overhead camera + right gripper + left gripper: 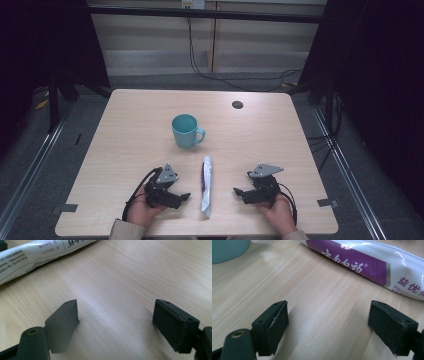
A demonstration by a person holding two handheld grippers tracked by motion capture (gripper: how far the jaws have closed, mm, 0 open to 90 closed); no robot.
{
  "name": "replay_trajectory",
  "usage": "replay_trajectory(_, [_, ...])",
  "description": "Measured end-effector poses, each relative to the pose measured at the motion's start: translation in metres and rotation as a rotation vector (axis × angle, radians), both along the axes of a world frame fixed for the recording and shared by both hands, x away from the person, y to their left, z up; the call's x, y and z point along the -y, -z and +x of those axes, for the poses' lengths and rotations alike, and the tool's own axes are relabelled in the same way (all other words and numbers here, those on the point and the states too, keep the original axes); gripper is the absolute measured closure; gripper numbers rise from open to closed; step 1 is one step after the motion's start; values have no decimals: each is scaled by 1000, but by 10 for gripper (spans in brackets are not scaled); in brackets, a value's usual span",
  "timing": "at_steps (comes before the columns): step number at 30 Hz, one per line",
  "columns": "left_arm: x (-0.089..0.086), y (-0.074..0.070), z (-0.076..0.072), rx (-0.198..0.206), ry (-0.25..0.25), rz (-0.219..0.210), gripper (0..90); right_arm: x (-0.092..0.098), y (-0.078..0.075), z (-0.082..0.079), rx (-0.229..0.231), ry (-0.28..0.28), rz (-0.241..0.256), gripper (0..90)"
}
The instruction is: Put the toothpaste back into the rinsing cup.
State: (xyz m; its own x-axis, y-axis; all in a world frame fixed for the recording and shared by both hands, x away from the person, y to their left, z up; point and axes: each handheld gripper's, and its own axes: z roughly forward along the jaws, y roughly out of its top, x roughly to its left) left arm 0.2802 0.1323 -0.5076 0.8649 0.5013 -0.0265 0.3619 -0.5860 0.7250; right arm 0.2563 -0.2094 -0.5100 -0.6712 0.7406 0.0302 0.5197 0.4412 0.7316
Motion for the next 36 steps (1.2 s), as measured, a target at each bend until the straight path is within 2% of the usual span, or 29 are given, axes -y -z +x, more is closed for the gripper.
replay_trajectory(7, [1, 0, 1, -3, -1, 1, 164, 0, 0, 0, 0, 0, 0, 199])
replay_trajectory(8, [3, -3, 1, -16, -9, 24, 164, 0, 0, 0, 0, 0, 0, 199])
replay_trajectory(9, [3, -3, 1, -16, -9, 24, 166, 0, 0, 0, 0, 0, 0, 199])
replay_trajectory(10, [6, -6, 3, -31, -16, 56, 176, 0, 0, 0, -1, 1, 0, 199])
replay_trajectory(14, [7, -9, 5, -58, -19, 74, 213, 0, 0, 0, 0, 0, 0, 199])
replay_trajectory(15, [8, -12, 7, -91, -30, 81, 223, 0, 0, 0, -1, -1, 0, 199])
replay_trajectory(17, [9, -15, 8, -116, -30, 98, 236, 0, 0, 0, -1, -1, 0, 199])
replay_trajectory(20, [13, -17, 8, -120, -25, 132, 244, 0, 0, 0, 0, 0, 0, 199])
replay_trajectory(22, [13, -18, 9, -118, -22, 138, 248, 0, 0, 0, 0, 0, 0, 199])
replay_trajectory(27, [7, -19, 8, -94, -37, 125, 250, -1, 0, -1, -1, 19, 3, 200])
replay_trajectory(29, [4, -20, 7, -87, -41, 111, 249, -3, -3, -1, -47, 83, 47, 223])
replay_trajectory(30, [2, -21, 7, -78, -40, 113, 249, -4, -6, 1, -96, 124, 85, 233])
replay_trajectory(31, [2, -21, 7, -78, -40, 113, 250, -4, -6, 1, -96, 124, 85, 233])
replay_trajectory(32, [0, -21, 6, -66, -41, 106, 250, -9, -16, 5, -212, 166, 161, 309])
replay_trajectory(33, [-1, -22, 6, -63, -46, 107, 250, -12, -19, 5, -220, 165, 173, 309])
replay_trajectory(34, [-2, -22, 6, -55, -44, 106, 250, -18, -23, 6, -228, 157, 160, 309])
replay_trajectory(36, [-3, -21, 5, -57, -48, 96, 250, -31, -29, 8, -241, 136, 98, 306])
